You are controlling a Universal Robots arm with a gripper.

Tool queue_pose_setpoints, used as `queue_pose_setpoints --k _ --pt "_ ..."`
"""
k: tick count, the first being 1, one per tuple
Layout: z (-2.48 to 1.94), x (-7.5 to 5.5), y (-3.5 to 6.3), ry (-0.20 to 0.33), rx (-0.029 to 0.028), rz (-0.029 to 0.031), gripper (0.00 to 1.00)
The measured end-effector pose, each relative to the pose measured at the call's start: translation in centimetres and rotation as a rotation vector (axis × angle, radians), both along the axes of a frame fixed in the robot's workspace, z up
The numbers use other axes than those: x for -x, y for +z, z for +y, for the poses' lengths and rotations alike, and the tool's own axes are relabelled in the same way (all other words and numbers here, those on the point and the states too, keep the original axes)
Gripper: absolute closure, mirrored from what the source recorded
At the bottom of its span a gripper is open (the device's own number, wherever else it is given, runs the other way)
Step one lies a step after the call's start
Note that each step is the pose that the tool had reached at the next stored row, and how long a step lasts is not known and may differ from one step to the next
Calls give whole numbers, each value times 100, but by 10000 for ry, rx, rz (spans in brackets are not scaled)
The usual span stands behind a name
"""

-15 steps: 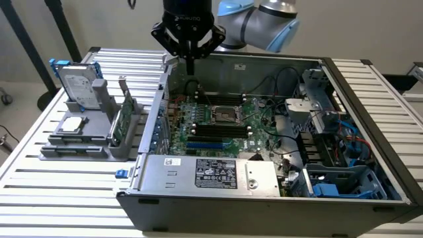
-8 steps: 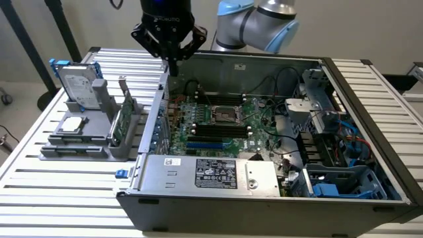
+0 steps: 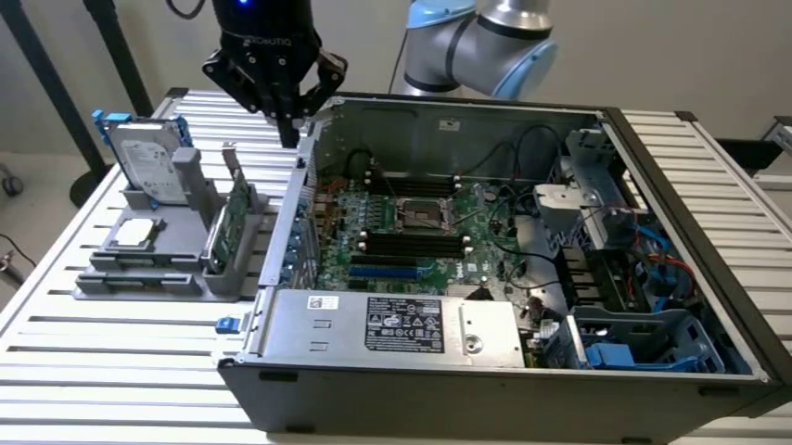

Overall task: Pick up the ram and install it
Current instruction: 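Reach for the ram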

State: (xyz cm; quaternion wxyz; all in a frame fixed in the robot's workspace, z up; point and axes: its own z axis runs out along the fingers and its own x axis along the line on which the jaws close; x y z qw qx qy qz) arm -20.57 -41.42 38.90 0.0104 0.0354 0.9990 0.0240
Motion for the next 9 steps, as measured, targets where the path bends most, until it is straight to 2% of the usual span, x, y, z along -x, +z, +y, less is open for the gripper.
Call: queue_pose_setpoints --k 9 --pt "-37 409 -63 -1 -1 0 89"
